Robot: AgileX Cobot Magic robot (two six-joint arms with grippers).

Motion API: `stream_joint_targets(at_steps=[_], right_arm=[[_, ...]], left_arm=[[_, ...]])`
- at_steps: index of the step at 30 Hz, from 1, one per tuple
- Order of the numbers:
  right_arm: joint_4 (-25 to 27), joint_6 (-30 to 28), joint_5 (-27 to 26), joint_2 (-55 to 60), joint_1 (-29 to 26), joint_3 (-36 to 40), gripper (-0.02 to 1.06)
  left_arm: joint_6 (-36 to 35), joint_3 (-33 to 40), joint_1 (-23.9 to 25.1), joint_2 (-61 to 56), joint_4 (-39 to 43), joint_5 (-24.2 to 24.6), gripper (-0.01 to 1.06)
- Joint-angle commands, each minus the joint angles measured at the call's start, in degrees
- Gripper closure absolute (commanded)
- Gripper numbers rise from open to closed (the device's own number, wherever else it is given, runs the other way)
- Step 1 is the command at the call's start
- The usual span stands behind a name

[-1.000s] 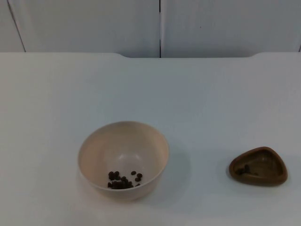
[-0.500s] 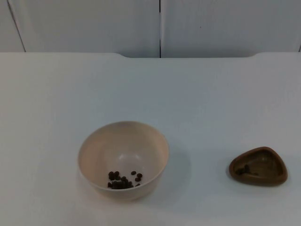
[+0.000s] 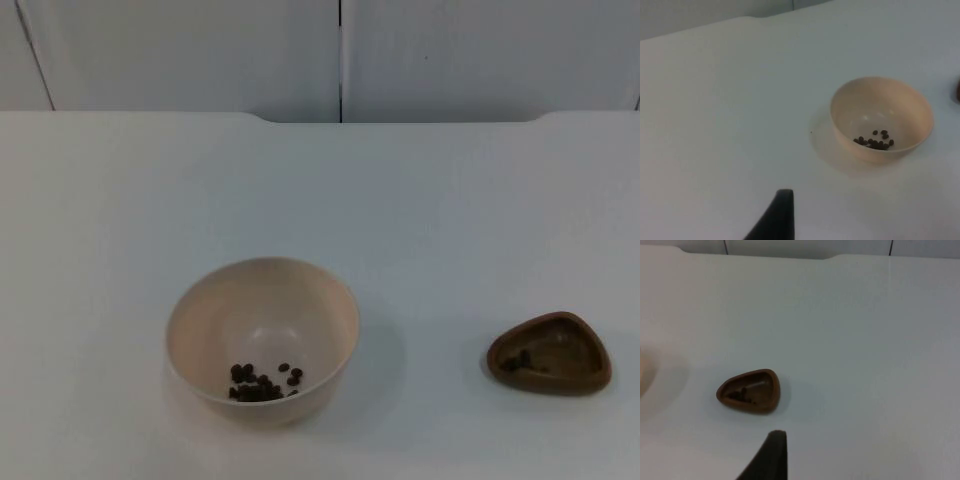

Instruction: Pick up the bowl with the left hand and pour the coffee beans from the cup into the bowl with the right hand.

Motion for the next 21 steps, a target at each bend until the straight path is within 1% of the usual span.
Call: stream_joint_targets(at_steps=[1,4,5,10,11,15,16,21], right_arm=[[-0.1,0.1,-0.3,-0.2,-0.5,0.2,-0.01],[-0.1,0.2,-0.3,-0.2,-0.5,0.2,-0.01],[-0.1,0.2,-0.3,-0.2,-0.5,0.2,-0.01],[-0.1,0.2,-0.3,-0.2,-0.5,0.2,-0.01],[-0.1,0.2,-0.3,-0.2,-0.5,0.2,-0.01],[-0.1,0.2,-0.3,-0.2,-0.5,0.2,-0.01],[-0.1,0.2,-0.3,-0.2,-0.5,0.2,-0.01],[-0.1,0.2,-0.3,-0.2,-0.5,0.2,-0.01]], left_arm=[[0.0,0.2,1.6,-0.2,-0.5,-0.1,0.00],[0.0,0.2,4.2,-0.2,-0.5,-0.1,0.00],[0.0,0.2,4.2,-0.2,-0.5,-0.1,0.00],[0.0,0.2,8.5,-0.2,-0.5,-0.1,0.00],[0.0,0.2,8.5,-0.2,-0.5,-0.1,0.00],[0.0,0.2,13.0,-0.2,-0.5,-0.1,0.00],[0.0,0.2,13.0,-0.2,-0.5,-0.1,0.00],[0.0,0.2,17.4,-0.2,-0.5,-0.1,0.00]])
